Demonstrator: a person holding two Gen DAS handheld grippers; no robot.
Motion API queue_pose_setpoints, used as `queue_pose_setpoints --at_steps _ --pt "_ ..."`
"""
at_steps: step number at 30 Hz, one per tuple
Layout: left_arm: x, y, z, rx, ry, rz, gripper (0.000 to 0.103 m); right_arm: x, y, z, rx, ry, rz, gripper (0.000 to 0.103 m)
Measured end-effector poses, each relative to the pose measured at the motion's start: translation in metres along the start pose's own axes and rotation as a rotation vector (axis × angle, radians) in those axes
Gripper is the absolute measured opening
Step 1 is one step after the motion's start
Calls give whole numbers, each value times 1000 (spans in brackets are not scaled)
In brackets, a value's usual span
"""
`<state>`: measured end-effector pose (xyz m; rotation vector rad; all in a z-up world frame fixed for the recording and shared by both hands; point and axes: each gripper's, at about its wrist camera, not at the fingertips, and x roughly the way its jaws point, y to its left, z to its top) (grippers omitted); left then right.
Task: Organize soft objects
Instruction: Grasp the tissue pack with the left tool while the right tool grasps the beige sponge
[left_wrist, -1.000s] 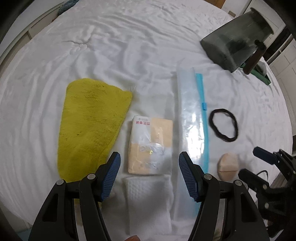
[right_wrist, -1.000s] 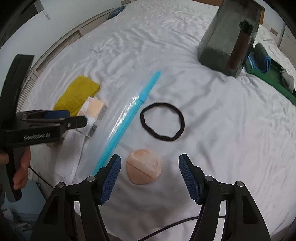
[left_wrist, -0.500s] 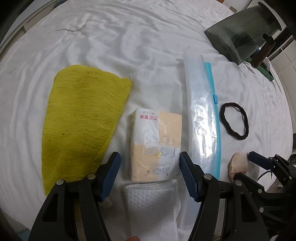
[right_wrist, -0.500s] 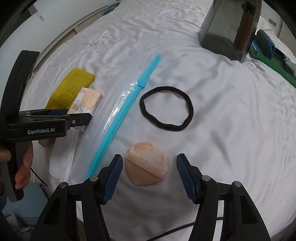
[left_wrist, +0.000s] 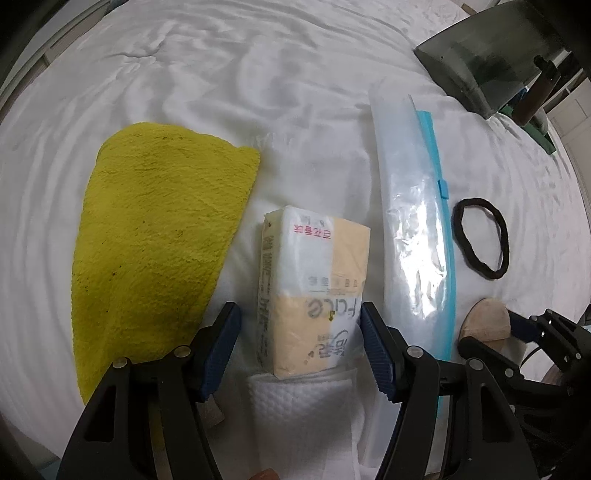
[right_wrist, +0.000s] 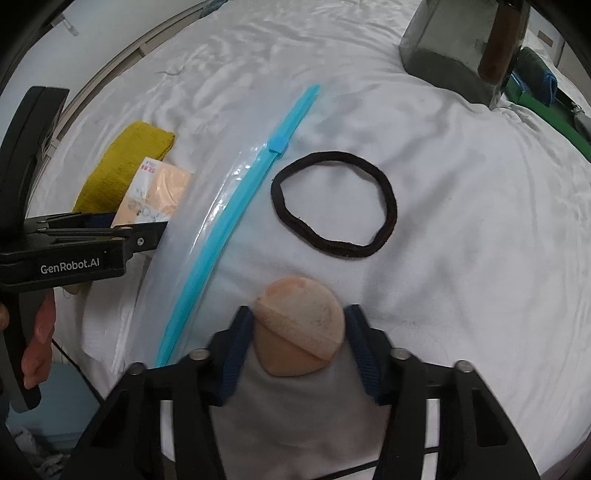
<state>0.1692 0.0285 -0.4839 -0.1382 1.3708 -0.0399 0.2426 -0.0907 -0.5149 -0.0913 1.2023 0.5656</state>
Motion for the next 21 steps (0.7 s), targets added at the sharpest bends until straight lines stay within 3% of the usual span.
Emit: queue_pose_setpoints --at_steps 5,21 --pt "-1 -1 0 3 -4 1 43 4 8 1 -39 7 12 9" --pt "-30 -4 2 -28 -64 -9 37 -27 -11 -1 -8 -40 141 5"
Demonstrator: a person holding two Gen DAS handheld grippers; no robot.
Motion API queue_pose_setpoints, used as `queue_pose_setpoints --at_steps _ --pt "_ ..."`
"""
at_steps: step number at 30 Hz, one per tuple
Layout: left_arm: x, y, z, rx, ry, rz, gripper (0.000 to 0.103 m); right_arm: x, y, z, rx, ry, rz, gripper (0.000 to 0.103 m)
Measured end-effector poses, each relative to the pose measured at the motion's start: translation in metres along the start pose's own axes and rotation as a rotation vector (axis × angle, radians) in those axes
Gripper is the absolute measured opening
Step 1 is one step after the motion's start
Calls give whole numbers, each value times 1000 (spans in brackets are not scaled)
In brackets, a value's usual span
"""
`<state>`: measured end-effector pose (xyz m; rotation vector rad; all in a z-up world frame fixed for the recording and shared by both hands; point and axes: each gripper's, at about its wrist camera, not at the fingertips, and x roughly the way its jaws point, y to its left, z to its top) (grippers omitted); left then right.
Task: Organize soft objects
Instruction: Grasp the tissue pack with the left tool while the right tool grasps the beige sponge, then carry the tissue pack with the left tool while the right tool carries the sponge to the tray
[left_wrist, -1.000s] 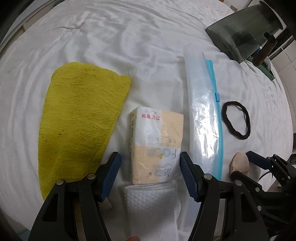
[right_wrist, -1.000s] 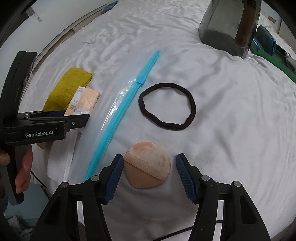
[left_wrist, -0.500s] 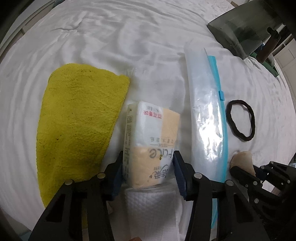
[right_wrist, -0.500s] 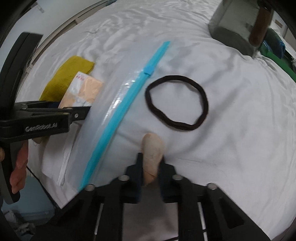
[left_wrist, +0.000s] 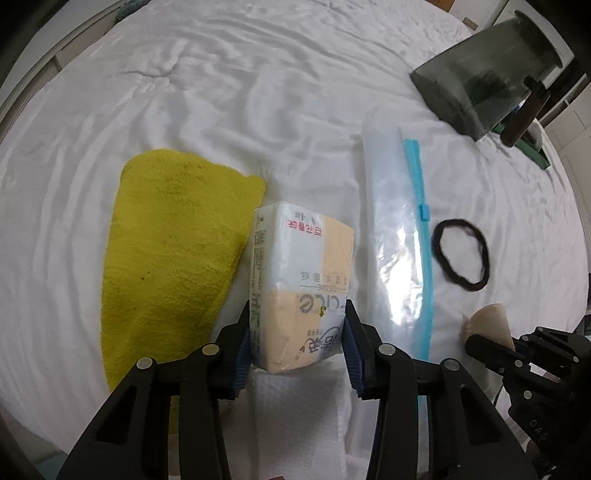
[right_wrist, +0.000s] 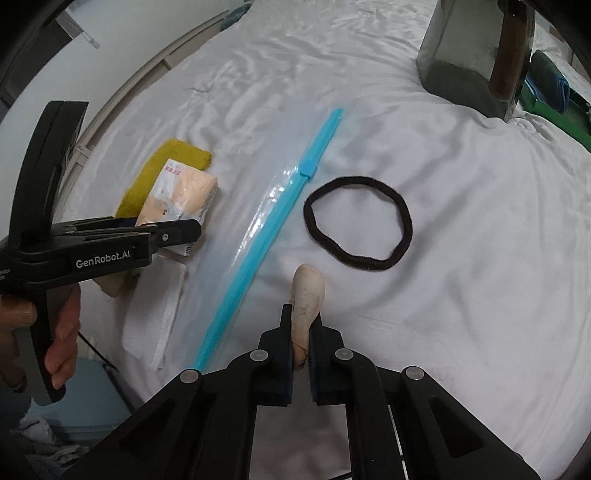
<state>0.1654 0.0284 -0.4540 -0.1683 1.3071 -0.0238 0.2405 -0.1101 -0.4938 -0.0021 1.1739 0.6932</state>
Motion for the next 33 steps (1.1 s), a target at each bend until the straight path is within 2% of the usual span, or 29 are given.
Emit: queue_pose_setpoints --at_steps 12,20,27,33 --pt "-26 -11 1 -9 -45 28 37 -35 -2 10 -28 -43 35 5" --pt "-43 -29 4 -14 -63 49 37 -69 -24 18 -38 -73 43 5" --pt "-55 -74 16 8 -78 7 37 -96 -56 22 -37 -86 18 5" --pt "-64 -133 28 48 -99 -58 37 -127 -94 22 -19 -109 -26 5"
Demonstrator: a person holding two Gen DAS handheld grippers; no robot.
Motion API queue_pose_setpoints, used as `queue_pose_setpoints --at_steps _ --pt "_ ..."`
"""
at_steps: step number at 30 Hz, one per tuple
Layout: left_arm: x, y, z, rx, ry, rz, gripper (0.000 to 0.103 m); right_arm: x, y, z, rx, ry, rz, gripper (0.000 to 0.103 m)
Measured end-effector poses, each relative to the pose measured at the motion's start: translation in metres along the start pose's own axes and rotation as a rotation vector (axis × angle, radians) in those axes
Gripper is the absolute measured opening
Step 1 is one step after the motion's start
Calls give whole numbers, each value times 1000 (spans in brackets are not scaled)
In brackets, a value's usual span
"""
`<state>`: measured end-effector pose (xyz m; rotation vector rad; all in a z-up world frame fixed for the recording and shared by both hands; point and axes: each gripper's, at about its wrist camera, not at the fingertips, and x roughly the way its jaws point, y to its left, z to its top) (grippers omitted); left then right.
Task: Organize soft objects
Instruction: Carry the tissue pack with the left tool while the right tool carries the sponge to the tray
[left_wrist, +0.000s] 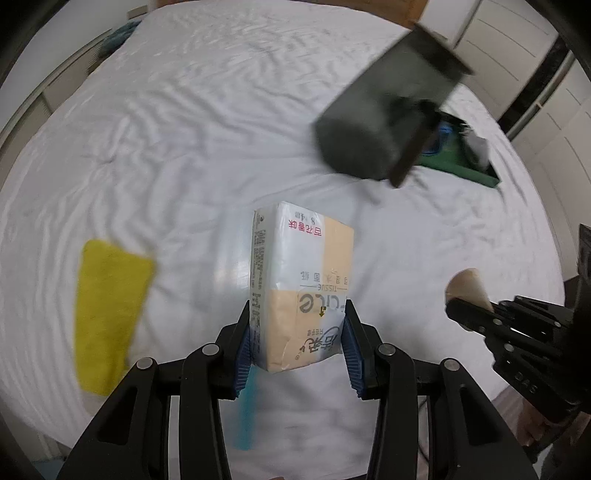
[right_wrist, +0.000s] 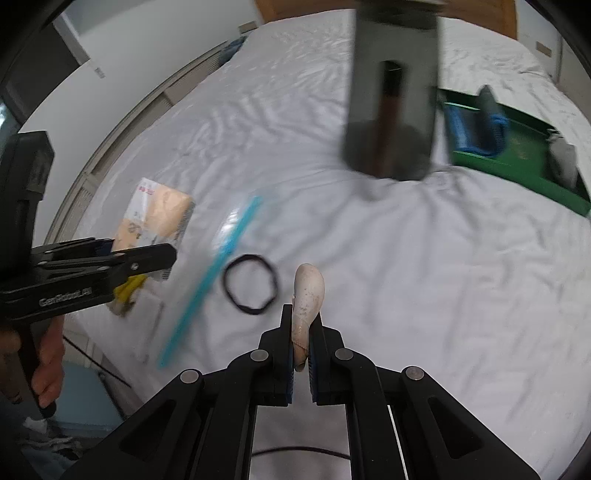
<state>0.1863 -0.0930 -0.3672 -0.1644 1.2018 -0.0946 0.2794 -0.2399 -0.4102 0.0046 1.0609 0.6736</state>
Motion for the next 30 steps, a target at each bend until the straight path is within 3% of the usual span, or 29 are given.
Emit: queue_pose_setpoints --at_steps 18,30 --pt "9 -161 55 129 -57 -141 37 -106 -143 15 64 -116 -173 5" --pt "40 -229 111 126 -116 -188 37 -115 -219 56 47 -178 -217 5"
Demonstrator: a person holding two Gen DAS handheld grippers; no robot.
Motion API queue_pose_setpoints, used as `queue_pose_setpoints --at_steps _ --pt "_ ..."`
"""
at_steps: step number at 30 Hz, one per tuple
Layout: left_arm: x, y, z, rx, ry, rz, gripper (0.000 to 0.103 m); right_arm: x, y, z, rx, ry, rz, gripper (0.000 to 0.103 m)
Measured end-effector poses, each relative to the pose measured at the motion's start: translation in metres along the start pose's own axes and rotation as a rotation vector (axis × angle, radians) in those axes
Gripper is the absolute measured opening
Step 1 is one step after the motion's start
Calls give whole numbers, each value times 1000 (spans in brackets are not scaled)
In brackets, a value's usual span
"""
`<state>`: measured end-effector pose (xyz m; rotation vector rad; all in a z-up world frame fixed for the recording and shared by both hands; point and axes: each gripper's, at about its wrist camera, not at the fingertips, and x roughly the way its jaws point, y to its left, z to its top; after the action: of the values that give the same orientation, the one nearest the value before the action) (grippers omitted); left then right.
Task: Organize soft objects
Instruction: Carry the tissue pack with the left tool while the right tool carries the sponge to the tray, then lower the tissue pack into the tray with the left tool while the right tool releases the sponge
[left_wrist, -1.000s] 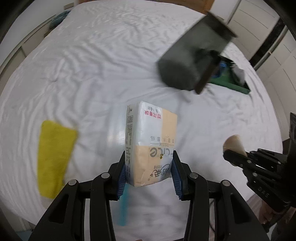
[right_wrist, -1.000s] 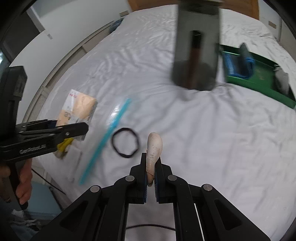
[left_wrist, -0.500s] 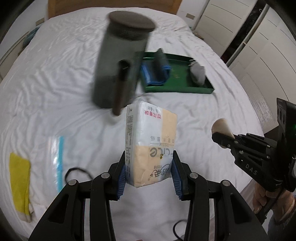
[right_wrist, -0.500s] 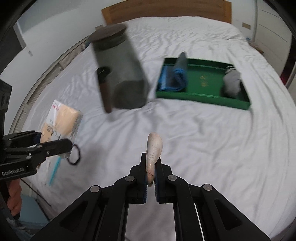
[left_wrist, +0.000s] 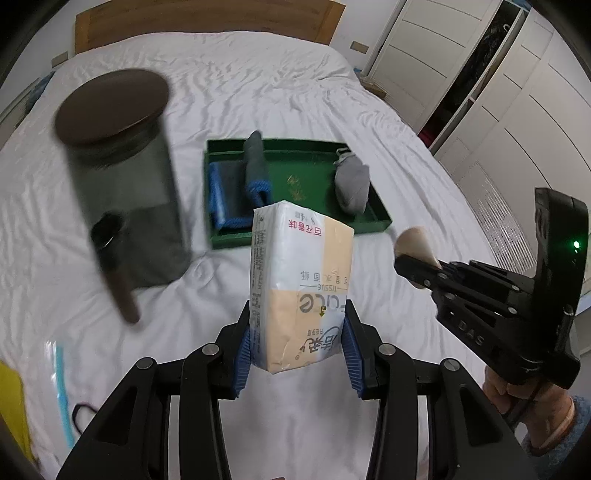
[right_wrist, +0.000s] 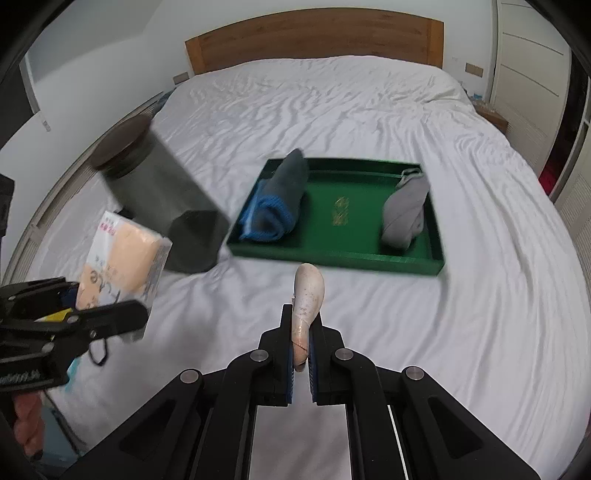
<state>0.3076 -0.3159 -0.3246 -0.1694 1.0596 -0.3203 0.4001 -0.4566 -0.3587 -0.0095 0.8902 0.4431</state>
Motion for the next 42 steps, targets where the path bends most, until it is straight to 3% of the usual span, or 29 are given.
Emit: queue_pose_setpoints --at_steps 6,14,22,32,42 --pt "35 -13 40 -16 -34 -14 37 26 -33 43 2 -51 1 5" --pt "101 -13 96 -36 -69 63 37 84 -70 99 -26 -94 -45 6" --pt "157 -10 142 -59 -77 111 37 159 -98 137 -14 -71 -80 6" --pt "200 -12 151 -26 -60 218 37 232 -117 167 7 -31 -121 6" --pt "216 -15 147 23 -69 305 37 256 -119 174 -5 1 -145 6"
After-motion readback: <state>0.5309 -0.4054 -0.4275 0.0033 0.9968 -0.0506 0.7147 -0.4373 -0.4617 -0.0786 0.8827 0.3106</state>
